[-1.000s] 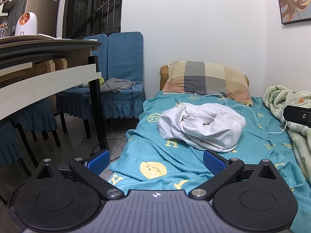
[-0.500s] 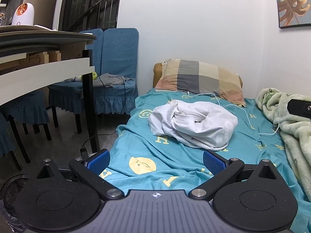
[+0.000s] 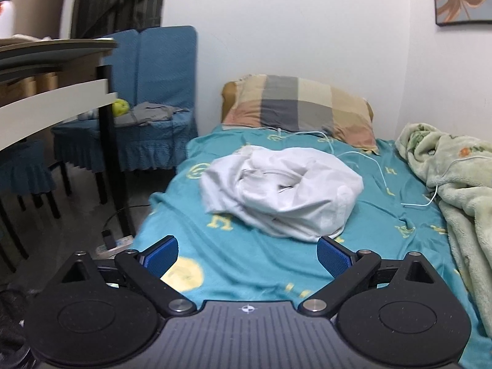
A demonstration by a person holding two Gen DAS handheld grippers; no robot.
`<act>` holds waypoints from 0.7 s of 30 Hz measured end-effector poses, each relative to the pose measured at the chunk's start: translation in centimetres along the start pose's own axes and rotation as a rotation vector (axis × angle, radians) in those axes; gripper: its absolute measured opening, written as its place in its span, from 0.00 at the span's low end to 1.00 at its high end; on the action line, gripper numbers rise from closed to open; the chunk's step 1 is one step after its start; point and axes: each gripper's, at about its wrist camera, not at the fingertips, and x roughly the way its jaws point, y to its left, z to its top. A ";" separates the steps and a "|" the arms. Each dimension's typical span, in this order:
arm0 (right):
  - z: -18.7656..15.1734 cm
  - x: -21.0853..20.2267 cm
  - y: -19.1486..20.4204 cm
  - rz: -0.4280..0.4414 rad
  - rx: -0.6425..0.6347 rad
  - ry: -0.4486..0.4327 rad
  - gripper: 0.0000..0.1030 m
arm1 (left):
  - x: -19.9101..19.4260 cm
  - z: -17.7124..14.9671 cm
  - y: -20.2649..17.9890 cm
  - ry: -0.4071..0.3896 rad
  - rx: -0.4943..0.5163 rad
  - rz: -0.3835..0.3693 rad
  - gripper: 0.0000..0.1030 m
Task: Fold clothes
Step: 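Move both tools toward the crumpled white T-shirt on the bed, then close the left gripper on the white T-shirt and lift it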
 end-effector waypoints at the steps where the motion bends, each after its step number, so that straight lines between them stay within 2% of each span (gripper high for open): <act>1: 0.0 0.1 -0.4 -0.004 0.022 0.010 1.00 | 1.0 0.5 -0.7 -0.004 0.017 -0.002 0.94; 7: 0.1 1.3 -2.7 -0.036 0.131 0.052 1.00 | 8.1 3.4 -3.6 -0.005 0.078 -0.003 0.93; 10: -0.1 2.2 -3.4 -0.017 0.177 0.076 1.00 | 12.1 4.4 -4.1 0.008 0.082 0.014 0.90; 13: -0.5 3.2 -3.6 0.021 0.211 0.102 1.00 | 15.9 4.3 -3.9 0.026 0.132 0.059 0.84; 17: -1.6 5.0 -3.8 0.054 0.236 0.167 1.00 | 19.5 4.6 -1.5 0.060 0.033 0.050 0.74; 19: -1.7 5.6 -3.4 0.073 0.238 0.180 1.00 | 20.5 4.8 -1.0 0.046 0.009 0.046 0.74; 21: -1.9 6.0 -2.9 0.076 0.212 0.180 1.00 | 21.2 5.0 -1.1 0.033 0.023 0.041 0.67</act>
